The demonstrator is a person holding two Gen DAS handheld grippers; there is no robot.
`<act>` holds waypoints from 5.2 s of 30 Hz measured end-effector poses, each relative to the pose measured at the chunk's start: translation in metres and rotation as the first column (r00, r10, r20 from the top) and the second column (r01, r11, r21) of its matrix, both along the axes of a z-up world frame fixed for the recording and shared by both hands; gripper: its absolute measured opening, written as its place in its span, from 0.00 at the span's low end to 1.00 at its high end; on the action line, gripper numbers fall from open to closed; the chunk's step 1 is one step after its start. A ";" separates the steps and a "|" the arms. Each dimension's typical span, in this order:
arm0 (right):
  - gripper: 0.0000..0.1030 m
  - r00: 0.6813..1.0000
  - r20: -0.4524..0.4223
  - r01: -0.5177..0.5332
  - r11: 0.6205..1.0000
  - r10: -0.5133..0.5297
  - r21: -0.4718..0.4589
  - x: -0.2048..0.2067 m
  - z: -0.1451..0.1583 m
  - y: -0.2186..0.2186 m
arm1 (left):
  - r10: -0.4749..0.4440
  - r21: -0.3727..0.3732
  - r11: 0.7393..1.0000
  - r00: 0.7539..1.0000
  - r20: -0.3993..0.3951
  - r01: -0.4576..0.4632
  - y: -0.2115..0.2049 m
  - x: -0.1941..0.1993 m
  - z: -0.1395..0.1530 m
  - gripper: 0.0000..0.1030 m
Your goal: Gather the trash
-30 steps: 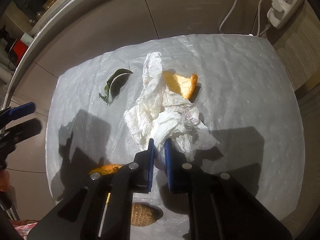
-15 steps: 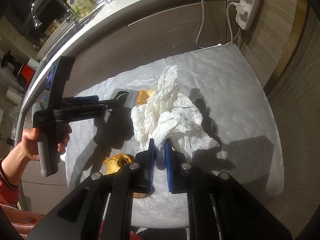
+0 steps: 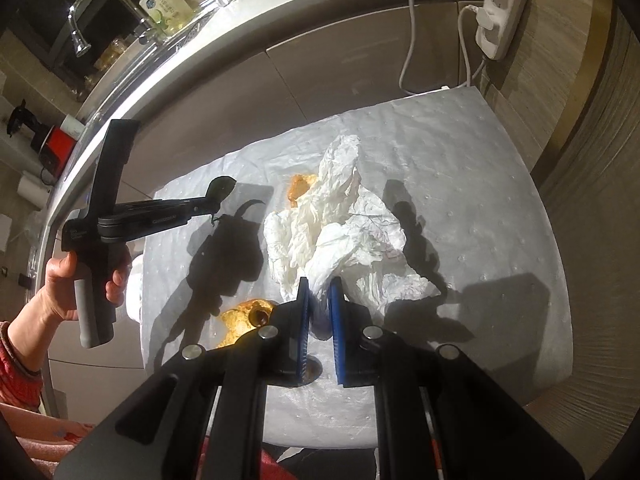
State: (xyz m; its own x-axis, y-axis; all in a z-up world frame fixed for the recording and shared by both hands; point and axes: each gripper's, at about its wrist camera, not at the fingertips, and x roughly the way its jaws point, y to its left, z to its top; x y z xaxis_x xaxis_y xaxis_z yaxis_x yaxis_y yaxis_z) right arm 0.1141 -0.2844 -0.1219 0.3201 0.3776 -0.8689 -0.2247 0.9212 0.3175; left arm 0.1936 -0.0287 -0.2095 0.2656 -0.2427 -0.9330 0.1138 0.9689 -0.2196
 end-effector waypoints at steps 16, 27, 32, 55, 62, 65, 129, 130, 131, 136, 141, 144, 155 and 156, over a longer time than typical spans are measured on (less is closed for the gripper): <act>0.11 0.880 0.008 -0.475 0.878 0.475 0.067 -0.077 0.010 0.230 | 0.278 -0.006 0.960 0.956 0.092 -0.279 0.185 -0.185 0.063 0.06; 0.11 0.779 -0.037 -0.624 0.780 0.625 0.043 -0.137 -0.013 0.347 | 0.396 0.003 0.918 0.916 0.060 -0.397 0.271 -0.266 0.046 0.06; 0.12 0.772 -0.061 -0.633 0.774 0.633 0.016 -0.145 -0.027 0.368 | 0.403 -0.008 0.915 0.914 0.057 -0.403 0.285 -0.275 0.042 0.06; 0.37 0.748 -0.207 -0.658 0.745 0.630 -0.109 -0.160 -0.143 0.441 | 0.329 0.035 0.944 0.944 -0.009 -0.328 0.302 -0.287 0.019 0.06; 0.42 0.775 -0.157 -0.629 0.771 0.612 -0.103 -0.152 -0.118 0.426 | 0.313 0.032 0.949 0.950 -0.014 -0.312 0.298 -0.284 0.012 0.06; 0.50 0.805 -0.106 -0.593 0.798 0.584 -0.110 -0.148 -0.093 0.406 | 0.290 0.032 0.957 0.957 -0.022 -0.289 0.293 -0.279 0.003 0.06; 0.10 0.994 -0.106 -0.027 0.994 0.015 -0.108 0.116 -0.094 0.052 | -0.060 0.057 0.997 0.998 -0.001 0.060 -0.014 -0.134 0.012 0.70; 0.08 0.994 -0.107 -0.034 0.994 0.023 -0.101 0.117 -0.094 0.051 | -0.058 0.061 0.996 0.998 -0.009 0.058 -0.017 -0.129 0.008 0.70; 0.07 0.994 -0.103 -0.041 0.994 0.031 -0.096 0.118 -0.093 0.051 | -0.056 0.065 0.996 0.998 -0.017 0.057 -0.021 -0.125 0.004 0.70; 0.06 0.995 -0.071 -0.075 0.993 0.069 -0.093 0.116 -0.079 0.046 | -0.062 0.081 0.995 0.997 -0.051 0.066 -0.030 -0.105 -0.014 0.70; 0.06 0.997 -0.044 -0.068 0.994 0.065 -0.084 0.105 -0.060 0.027 | -0.129 0.106 0.985 0.990 -0.056 0.135 -0.047 -0.096 -0.024 0.70; 0.06 0.998 -0.032 -0.055 0.996 0.052 -0.073 0.097 -0.050 0.013 | -0.157 0.099 0.981 0.985 -0.072 0.164 -0.056 -0.091 -0.029 0.68; 0.06 0.999 -0.025 -0.035 0.998 0.033 -0.057 0.074 -0.035 -0.007 | -0.197 0.108 0.973 0.978 -0.072 0.204 -0.069 -0.100 -0.033 0.08; 0.06 0.999 -0.026 -0.036 0.998 0.035 -0.055 0.073 -0.035 -0.006 | -0.196 0.124 0.972 0.979 -0.053 0.201 -0.067 -0.103 -0.028 0.07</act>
State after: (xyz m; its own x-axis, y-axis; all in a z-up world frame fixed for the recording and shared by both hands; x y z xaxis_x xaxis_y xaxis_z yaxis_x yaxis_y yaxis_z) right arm 0.1871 -0.2906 -0.1568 0.2856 0.3393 -0.8963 -0.2503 0.9292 0.2720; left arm 0.0908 -0.0959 -0.2372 0.1862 -0.1647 -0.9686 0.3002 0.9482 -0.1036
